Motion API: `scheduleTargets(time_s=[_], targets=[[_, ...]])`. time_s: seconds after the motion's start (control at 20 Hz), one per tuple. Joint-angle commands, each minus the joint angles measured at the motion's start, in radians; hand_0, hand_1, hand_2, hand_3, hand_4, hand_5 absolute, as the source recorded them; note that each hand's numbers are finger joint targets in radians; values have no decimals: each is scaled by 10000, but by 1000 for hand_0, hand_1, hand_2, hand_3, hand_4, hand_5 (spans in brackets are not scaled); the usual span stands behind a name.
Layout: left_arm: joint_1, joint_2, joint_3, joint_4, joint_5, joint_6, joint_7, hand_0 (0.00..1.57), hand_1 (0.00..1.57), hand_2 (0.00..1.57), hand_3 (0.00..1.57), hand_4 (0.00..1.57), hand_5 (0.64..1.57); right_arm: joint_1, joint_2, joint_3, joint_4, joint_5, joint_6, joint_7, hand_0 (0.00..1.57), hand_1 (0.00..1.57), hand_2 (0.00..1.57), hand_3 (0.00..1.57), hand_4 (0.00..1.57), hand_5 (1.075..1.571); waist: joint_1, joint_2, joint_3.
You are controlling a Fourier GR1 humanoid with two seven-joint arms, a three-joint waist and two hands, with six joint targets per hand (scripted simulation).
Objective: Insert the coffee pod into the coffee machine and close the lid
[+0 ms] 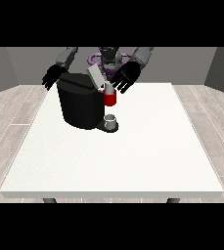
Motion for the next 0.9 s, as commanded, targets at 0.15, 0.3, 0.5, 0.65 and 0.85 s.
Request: scheduleTargets(time_s=[0.15, 0.3, 0.5, 0.65, 0.85], targets=[[374, -287, -229, -93, -167, -95, -126, 1221, 1221, 1275, 1199, 488, 1571, 312, -188, -453, 489, -346, 327, -786, 0, 0, 0, 0, 448, 1571, 290, -65, 2], [80, -127, -36, 206, -163, -28, -64, 1230, 1230, 1274, 1180, 481, 1571, -70, -19, -22, -74, 30, -105, 86, 0, 0, 0, 0, 443, 1571, -44, 80, -2], [-445, -214, 69, 228, -76, -329, 439, 1196, 1196, 1240, 1142, 466, 1571, -421, 124, 63, 143, 176, -278, -49, 0, 0, 0, 0, 437, 1571, -47, 253, 0], [103, -266, -178, 40, -282, -154, -87, 1161, 1161, 1195, 1058, 457, 1571, -17, -12, -118, 361, -35, -29, -113, 0, 0, 0, 0, 418, 1571, 228, 88, 0], [321, -344, -279, 9, -476, 116, -164, 1118, 1118, 1158, 990, 442, 1571, 125, -43, -183, 368, 74, -194, -210, 0, 0, 0, 0, 380, 1571, 266, 36, 0]])
